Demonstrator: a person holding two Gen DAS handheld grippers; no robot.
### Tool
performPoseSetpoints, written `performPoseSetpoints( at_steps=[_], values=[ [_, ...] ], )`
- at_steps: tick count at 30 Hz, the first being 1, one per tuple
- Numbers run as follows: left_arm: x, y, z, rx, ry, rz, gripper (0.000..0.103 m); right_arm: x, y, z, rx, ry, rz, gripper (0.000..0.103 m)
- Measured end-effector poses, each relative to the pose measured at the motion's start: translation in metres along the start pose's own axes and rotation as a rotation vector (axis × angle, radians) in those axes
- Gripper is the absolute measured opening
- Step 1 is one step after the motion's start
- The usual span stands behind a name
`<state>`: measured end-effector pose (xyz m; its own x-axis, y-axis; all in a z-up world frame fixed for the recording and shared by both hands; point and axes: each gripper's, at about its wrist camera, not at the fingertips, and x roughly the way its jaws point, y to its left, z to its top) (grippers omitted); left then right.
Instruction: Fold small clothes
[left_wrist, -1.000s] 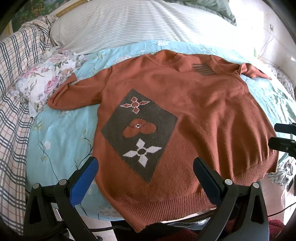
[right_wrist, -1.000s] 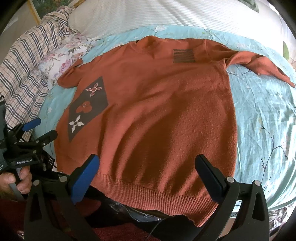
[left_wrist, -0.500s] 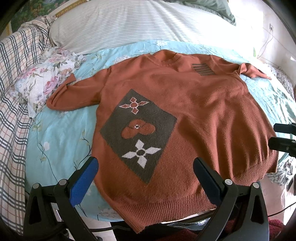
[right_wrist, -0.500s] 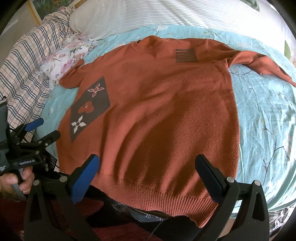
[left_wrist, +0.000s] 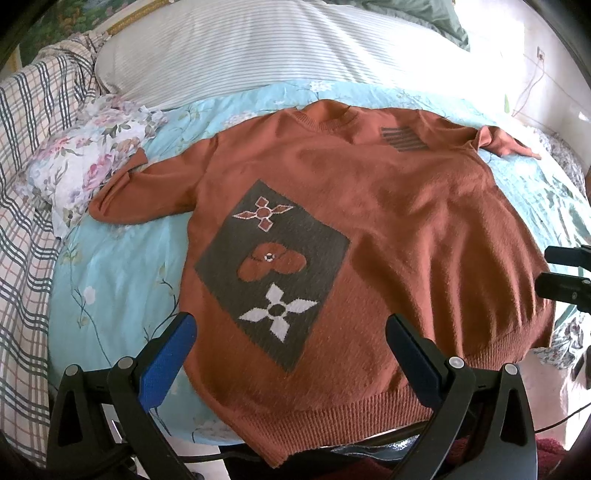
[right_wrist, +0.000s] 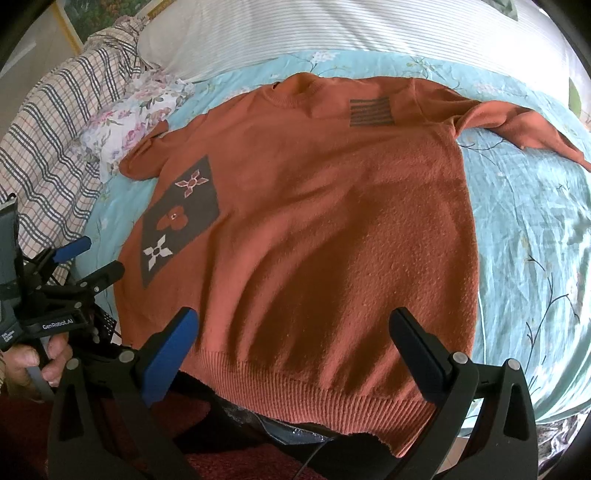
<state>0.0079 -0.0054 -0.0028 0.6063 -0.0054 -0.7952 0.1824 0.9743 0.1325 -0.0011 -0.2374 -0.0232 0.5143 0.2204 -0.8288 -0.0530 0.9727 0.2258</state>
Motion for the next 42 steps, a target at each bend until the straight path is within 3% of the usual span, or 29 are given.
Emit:
performPoseSetpoints(
  at_steps=[5,12,16,28,35,42],
  values=[
    [0.002,0.000,0.002,0.016,0.014,0.016,0.102,0.000,0.000,0.000,-0.005,0.011,-0.013,0.103],
    [0.001,-0.001,0.003,0.008,-0.063,0.020,0.102,0.002,-0.005,0.002,0.004,-0.020,0.004,0.103],
    [0.007,0.000,0.004,0.015,0.024,-0.002,0.102,0.004,-0.008,0.003,0.020,-0.014,0.005,0.103],
    [0.020,-0.002,0.010,0.008,0.035,-0.021,0.102,0.007,-0.029,0.013,0.060,-0.033,0.002,0.103],
    [0.036,-0.005,0.017,0.004,0.050,-0.046,0.102,-0.013,-0.103,0.052,0.186,-0.132,-0.061,0.098],
    [0.054,-0.013,0.024,0.008,0.093,-0.067,0.102,-0.029,-0.234,0.116,0.439,-0.269,-0.098,0.085]
  ],
)
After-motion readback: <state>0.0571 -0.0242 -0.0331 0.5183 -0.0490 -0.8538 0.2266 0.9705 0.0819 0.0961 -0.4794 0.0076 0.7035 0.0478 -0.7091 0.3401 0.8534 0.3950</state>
